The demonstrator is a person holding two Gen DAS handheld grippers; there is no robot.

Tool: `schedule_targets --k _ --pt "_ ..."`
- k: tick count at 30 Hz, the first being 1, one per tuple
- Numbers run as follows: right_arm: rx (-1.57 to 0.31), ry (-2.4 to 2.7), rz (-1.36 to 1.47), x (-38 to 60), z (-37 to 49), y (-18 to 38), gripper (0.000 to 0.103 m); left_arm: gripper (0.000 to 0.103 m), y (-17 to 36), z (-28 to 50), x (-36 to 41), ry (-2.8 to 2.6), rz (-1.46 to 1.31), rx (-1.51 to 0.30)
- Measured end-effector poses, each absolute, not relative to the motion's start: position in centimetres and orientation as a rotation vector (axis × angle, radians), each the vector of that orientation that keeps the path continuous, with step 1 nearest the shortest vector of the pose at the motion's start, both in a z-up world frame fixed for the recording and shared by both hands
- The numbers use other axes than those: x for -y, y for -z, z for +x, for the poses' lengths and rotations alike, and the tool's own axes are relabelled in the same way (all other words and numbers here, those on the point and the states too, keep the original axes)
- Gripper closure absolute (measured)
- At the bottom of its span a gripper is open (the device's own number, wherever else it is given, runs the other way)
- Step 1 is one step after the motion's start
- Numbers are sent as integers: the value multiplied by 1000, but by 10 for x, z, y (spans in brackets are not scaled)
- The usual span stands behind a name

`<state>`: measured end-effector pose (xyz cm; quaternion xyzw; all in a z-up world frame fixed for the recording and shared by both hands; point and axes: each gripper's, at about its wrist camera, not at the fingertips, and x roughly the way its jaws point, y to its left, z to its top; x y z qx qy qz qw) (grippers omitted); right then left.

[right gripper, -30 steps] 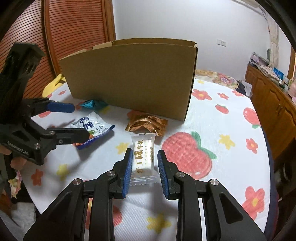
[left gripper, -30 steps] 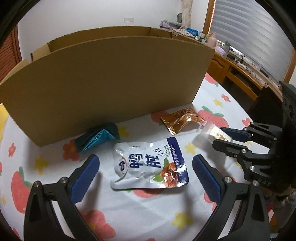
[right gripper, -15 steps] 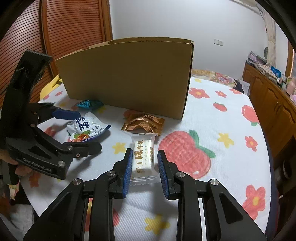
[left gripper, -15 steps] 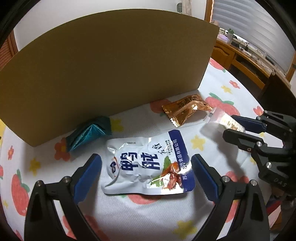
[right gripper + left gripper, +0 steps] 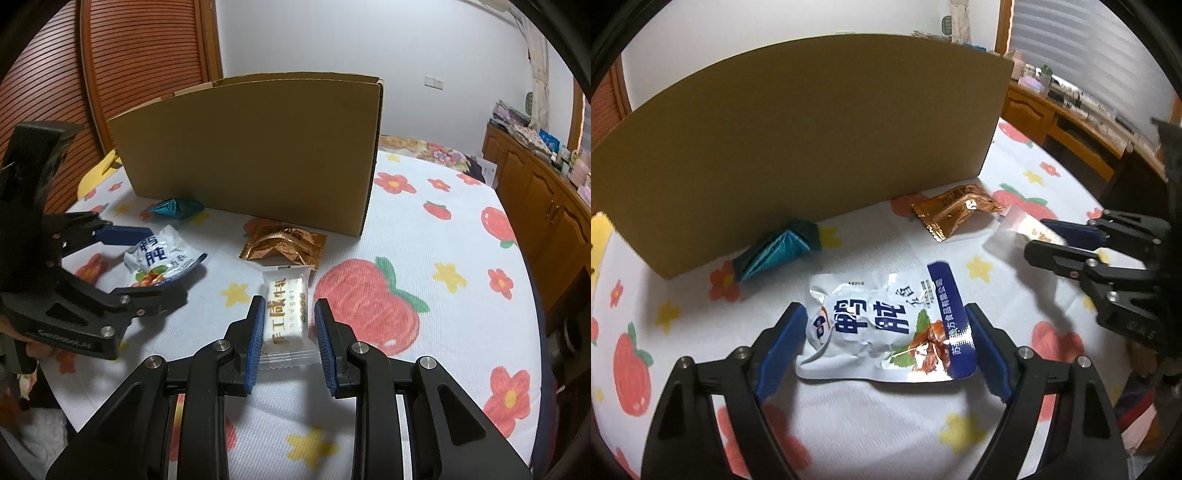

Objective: Organize snacks
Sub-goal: 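Grasp the white bar pack with the right tool while the left tool grasps the white duck pouch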

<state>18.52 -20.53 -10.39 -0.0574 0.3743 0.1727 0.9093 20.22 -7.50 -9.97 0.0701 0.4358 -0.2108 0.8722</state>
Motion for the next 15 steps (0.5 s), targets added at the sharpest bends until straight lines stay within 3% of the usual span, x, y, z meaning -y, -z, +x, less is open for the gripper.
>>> schedule_targets --k 15 --pt "-776 -355 -118 205 186 105 77 18 82 179 60 429 104 -827"
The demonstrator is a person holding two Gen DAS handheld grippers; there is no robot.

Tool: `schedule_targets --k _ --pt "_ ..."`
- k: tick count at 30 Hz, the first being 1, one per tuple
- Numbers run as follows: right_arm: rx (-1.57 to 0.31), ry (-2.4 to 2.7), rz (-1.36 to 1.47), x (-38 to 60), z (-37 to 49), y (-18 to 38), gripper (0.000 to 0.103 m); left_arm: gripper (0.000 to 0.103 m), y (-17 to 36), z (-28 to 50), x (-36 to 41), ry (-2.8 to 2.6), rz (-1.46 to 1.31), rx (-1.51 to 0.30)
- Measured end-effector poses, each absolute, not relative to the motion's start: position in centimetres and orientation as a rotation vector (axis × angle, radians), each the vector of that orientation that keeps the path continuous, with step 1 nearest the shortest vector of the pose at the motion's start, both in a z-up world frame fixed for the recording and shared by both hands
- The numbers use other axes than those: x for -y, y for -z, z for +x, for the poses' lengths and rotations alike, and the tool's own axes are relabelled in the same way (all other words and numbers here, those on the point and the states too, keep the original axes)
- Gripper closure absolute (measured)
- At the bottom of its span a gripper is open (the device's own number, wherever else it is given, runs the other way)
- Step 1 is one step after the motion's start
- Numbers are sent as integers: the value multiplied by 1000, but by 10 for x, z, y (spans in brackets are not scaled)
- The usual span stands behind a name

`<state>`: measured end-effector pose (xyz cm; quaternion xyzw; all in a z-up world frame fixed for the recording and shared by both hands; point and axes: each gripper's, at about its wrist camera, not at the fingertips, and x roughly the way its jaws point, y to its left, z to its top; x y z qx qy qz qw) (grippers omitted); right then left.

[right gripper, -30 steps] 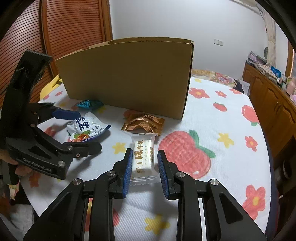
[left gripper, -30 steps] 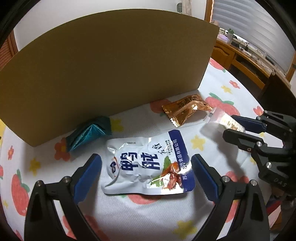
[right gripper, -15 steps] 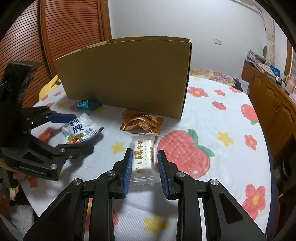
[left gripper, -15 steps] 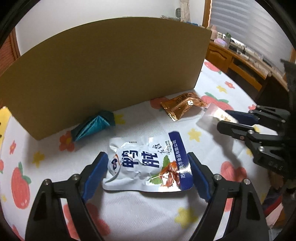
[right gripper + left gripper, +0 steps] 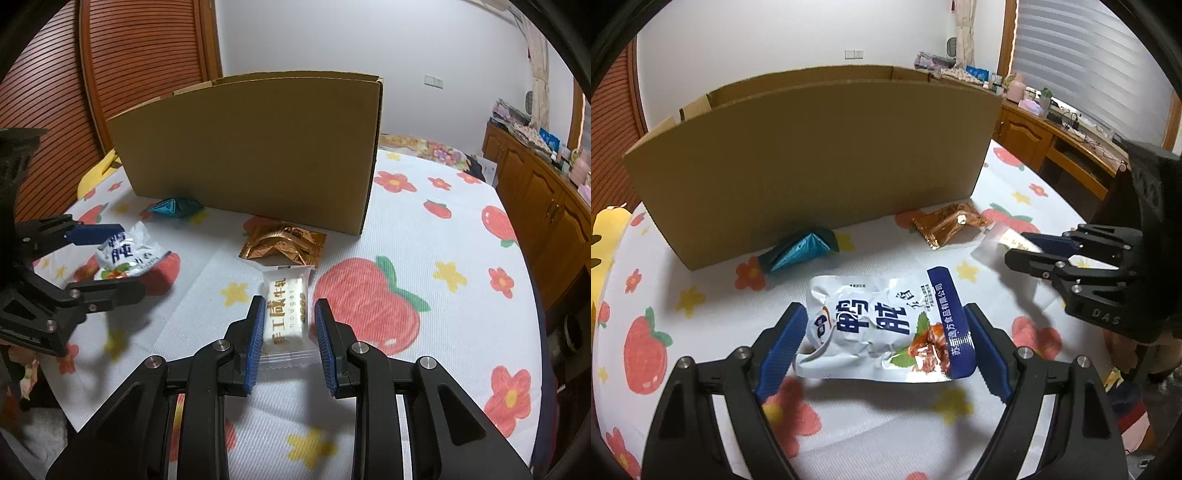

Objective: Organize snacks
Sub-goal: 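Grasp the white bar pack with the right tool while the left tool grasps the white duck pouch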

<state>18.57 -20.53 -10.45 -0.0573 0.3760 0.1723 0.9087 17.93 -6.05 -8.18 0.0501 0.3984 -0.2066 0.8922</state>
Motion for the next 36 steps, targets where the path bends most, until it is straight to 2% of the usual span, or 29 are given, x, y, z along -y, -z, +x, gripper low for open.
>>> schedule_targets --k 17,19,20,27,36 --pt "-756 -355 -111 207 183 103 77 19 62 170 58 422 100 -754" --pt "-747 -355 -111 207 182 103 77 22 59 169 57 422 97 -747" --pt "-743 -356 -111 207 181 102 77 28 58 168 57 422 96 -746" --pt "-739 -352 -110 209 178 102 77 37 70 174 61 412 127 -787" --pt "-730 -345 -106 210 177 100 77 37 64 172 56 430 86 -782"
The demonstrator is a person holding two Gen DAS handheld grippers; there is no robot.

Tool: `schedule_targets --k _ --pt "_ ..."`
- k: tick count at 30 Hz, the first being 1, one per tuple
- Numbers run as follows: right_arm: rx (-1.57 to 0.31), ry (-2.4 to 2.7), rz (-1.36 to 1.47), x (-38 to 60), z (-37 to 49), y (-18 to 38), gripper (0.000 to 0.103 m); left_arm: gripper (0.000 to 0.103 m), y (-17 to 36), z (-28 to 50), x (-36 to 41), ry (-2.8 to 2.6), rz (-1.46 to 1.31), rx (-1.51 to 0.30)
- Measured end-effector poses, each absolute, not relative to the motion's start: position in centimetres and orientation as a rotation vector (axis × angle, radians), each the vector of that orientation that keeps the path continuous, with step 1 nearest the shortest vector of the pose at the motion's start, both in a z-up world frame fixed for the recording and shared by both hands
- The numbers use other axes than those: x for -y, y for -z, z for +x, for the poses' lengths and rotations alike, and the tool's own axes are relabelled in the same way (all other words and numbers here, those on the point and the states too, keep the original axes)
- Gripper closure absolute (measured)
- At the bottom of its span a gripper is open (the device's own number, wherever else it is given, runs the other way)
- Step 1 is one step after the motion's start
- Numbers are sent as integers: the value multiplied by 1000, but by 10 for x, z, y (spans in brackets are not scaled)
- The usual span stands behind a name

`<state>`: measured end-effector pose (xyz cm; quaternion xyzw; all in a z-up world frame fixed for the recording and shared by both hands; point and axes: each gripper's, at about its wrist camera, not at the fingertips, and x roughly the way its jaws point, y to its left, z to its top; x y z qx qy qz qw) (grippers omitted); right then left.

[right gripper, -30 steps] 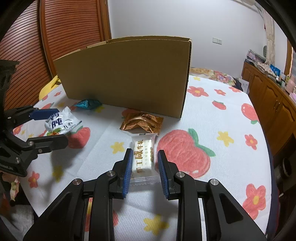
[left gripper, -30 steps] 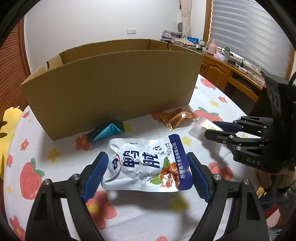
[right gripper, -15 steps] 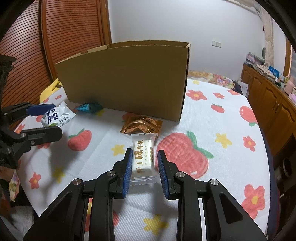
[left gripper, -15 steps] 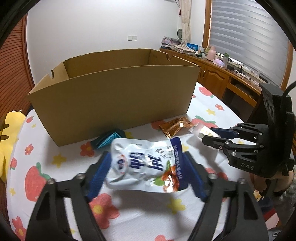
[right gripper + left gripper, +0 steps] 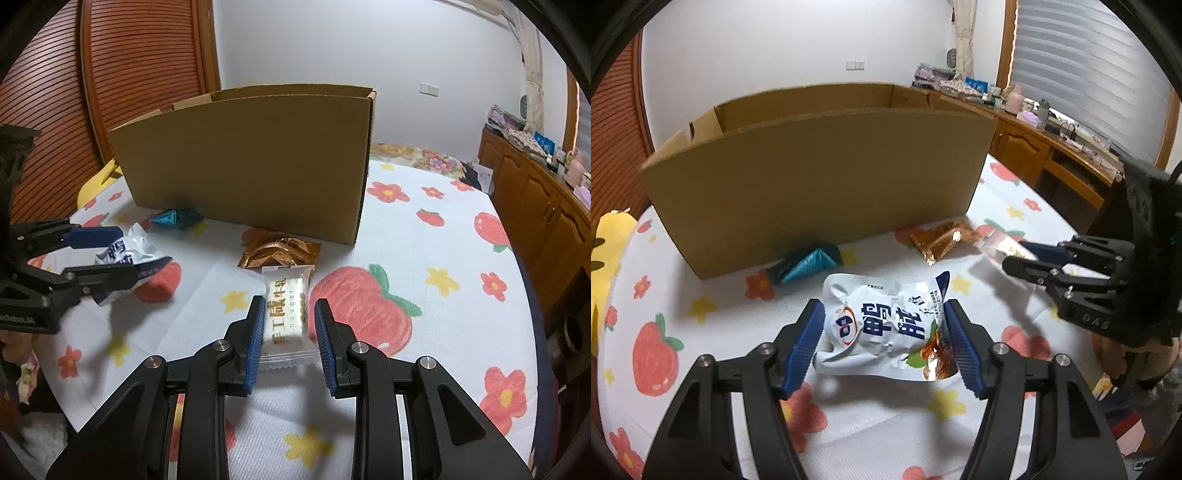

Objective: Organize snacks
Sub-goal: 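Carry both packs over the box and open both tools to release them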

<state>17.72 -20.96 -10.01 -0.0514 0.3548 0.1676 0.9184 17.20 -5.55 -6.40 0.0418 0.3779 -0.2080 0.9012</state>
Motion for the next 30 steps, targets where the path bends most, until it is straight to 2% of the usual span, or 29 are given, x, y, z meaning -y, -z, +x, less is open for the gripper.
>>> schedule_targets --k 8,13,22,30 --pt "-708 -342 -89 212 176 89 77 37 33 166 53 448 82 -710" --pt "-633 -365 -86 209 171 52 77 37 11 172 51 442 91 -662" --pt "-523 -392 -116 193 184 -7 77 37 -29 209 39 420 91 -595" --pt "-511 -394 -142 179 206 -21 77 37 -44 244 23 370 88 -582"
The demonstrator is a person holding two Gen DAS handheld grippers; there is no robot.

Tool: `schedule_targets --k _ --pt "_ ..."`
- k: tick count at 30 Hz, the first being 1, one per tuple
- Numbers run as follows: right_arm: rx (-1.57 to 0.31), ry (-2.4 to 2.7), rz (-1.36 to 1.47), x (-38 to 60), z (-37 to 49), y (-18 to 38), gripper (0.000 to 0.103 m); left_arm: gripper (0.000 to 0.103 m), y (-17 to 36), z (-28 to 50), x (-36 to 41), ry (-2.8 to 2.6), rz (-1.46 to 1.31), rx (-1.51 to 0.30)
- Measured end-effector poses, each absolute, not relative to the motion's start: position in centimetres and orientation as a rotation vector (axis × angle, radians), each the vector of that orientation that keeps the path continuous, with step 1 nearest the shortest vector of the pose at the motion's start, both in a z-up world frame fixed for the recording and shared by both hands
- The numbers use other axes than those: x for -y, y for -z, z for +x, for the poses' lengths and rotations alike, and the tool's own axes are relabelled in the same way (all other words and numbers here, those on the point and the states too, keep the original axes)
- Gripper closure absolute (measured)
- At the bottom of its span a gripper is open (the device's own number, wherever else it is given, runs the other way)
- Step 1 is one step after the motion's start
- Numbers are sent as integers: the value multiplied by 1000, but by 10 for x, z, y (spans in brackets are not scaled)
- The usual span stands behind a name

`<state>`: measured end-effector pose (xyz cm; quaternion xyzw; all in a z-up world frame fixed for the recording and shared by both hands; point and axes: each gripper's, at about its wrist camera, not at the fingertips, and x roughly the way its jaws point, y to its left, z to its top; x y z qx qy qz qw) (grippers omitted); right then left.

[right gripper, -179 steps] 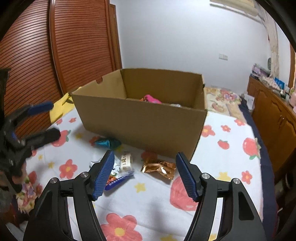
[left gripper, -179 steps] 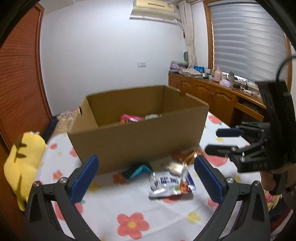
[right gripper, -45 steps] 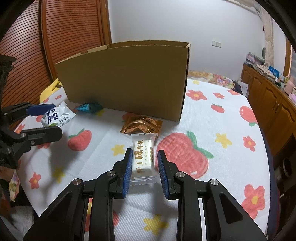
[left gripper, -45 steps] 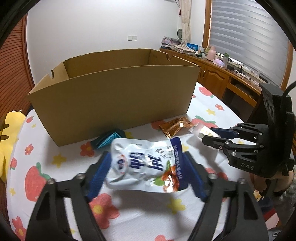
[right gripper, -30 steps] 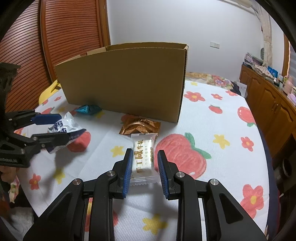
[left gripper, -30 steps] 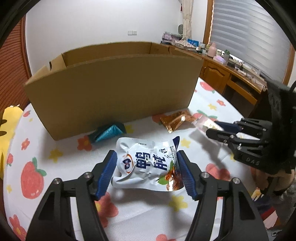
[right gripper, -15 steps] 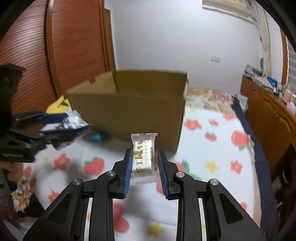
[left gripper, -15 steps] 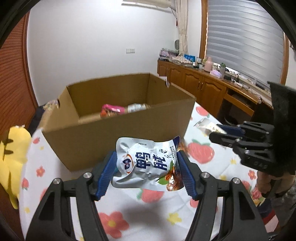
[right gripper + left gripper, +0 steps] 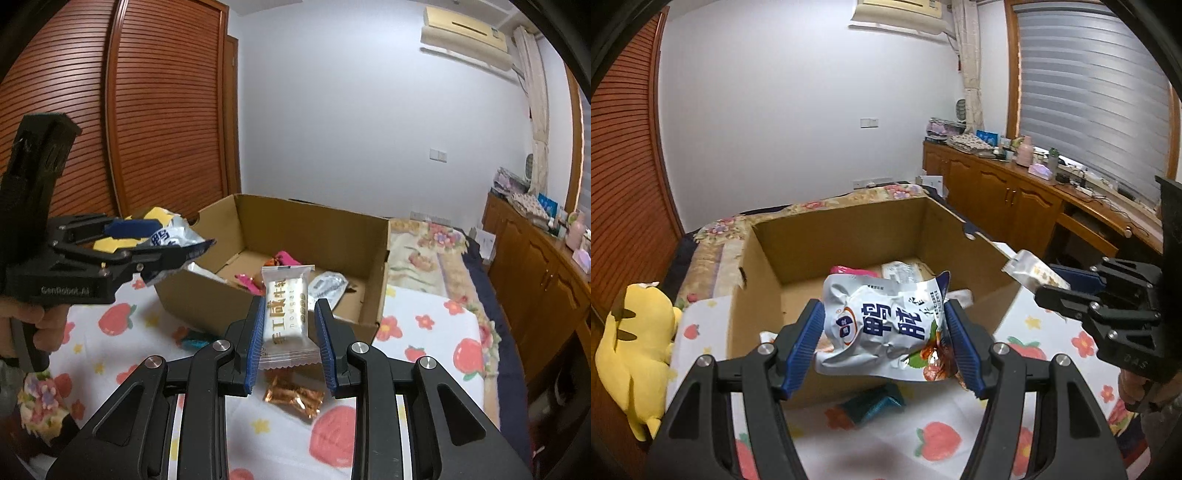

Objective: Organize snacks
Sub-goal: 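Carry both packs over the box and open both tools to release them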

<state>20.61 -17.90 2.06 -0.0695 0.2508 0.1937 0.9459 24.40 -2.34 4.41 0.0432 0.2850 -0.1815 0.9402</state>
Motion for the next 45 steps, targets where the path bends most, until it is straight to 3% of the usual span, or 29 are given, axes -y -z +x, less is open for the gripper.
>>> schedule_targets --k 31,45 --pt "-649 -365 -25 184 284 3 77 35 1 306 -2 242 51 -683" --pt "-667 -365 -22 183 290 8 76 24 7 309 0 247 34 -701"
